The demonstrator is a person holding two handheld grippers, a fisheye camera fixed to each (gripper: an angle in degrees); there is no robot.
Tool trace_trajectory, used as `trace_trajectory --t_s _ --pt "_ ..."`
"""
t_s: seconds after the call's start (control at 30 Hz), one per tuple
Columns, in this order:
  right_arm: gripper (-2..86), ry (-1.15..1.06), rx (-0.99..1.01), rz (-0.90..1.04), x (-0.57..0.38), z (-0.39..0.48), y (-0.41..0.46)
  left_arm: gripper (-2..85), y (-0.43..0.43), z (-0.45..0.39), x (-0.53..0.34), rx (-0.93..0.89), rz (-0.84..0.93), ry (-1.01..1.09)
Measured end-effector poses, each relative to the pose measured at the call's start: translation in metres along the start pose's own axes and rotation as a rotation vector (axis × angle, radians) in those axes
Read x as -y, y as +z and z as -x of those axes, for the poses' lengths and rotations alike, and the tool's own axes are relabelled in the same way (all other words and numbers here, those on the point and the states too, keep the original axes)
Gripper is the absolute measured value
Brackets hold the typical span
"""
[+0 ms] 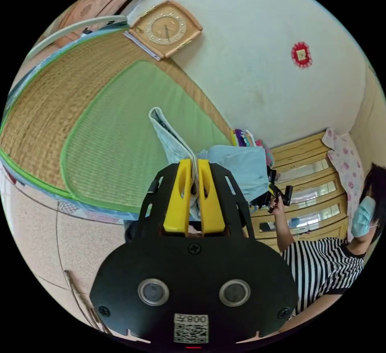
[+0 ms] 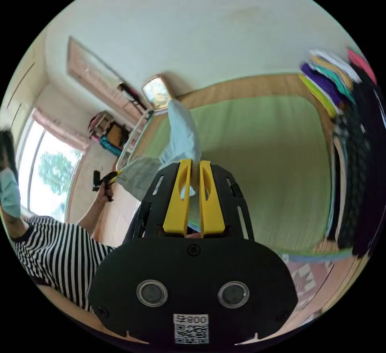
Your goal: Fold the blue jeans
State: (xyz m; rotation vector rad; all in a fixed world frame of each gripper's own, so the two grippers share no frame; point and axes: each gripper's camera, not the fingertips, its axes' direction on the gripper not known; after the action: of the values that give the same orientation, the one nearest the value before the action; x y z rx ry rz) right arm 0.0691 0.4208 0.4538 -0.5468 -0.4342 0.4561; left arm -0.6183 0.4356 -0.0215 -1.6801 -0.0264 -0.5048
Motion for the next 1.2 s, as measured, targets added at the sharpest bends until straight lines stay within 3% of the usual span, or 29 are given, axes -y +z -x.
trace_trajectory --t_s 0.1,0.17,0.27,0.37,0.53,0.73,0.87,1.2 --pt "1.2 0.362 0.019 -0.023 -0.05 -0.087 0.004 2.8 0.01 0.032 -0.014 0.055 0.053 -0.141" --pt "1.3 0.451 0.069 -0.089 -0.078 -0.105 0.004 2.6 0.012 0.039 -0.026 0.01 0.022 -0.164" --pt "2.8 0.342 0.105 -0.06 -0.085 -0.081 0.023 3.6 0.016 0.042 -0.041 -0.065 -0.026 -0.183" --pt "6.6 0.154 0.047 0.086 -0.058 -0.033 0.065 5.6 0.036 0.035 -0.044 -0.064 0.084 -0.139" --pt "9.8 -0.34 -0.214 0.322 -0.021 0.072 0.153 7.0 0.076 0.021 -0.047 -0.101 0.255 -0.098" --pt "11.0 -0.624 -0.386 0.454 -0.025 0.122 0.213 7.1 0.098 0.038 -0.054 -0.236 0.282 -0.248" --pt "10.7 -0.705 -0.45 0.512 -0.034 0.129 0.231 6.8 0.11 0.049 -0.053 -0.305 0.303 -0.32" --pt "1.6 -0.582 -0.359 0.489 -0.022 0.122 0.214 1.6 0.106 0.064 -0.041 -0.344 0.246 -0.401"
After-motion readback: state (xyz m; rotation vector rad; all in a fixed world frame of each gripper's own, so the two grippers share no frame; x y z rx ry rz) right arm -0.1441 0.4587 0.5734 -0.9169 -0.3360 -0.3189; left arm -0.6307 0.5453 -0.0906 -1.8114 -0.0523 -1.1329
